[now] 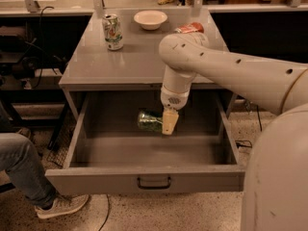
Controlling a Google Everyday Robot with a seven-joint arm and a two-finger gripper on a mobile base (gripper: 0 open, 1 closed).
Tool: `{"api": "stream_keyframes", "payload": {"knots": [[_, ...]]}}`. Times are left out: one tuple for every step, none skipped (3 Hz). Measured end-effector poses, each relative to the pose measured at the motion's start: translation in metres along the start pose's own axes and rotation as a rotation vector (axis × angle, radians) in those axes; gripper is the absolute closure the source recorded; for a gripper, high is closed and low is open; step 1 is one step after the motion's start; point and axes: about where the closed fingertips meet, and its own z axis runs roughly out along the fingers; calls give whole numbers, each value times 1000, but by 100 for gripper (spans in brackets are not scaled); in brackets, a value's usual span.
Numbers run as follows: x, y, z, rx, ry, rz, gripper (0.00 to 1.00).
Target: Place green can into top drawer
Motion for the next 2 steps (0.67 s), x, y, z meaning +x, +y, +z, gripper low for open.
{"api": "stream_keyframes", "payload": {"knots": [[-11, -15, 25, 40, -47, 39, 77], [-7, -12, 27, 113, -74, 123, 54]]}}
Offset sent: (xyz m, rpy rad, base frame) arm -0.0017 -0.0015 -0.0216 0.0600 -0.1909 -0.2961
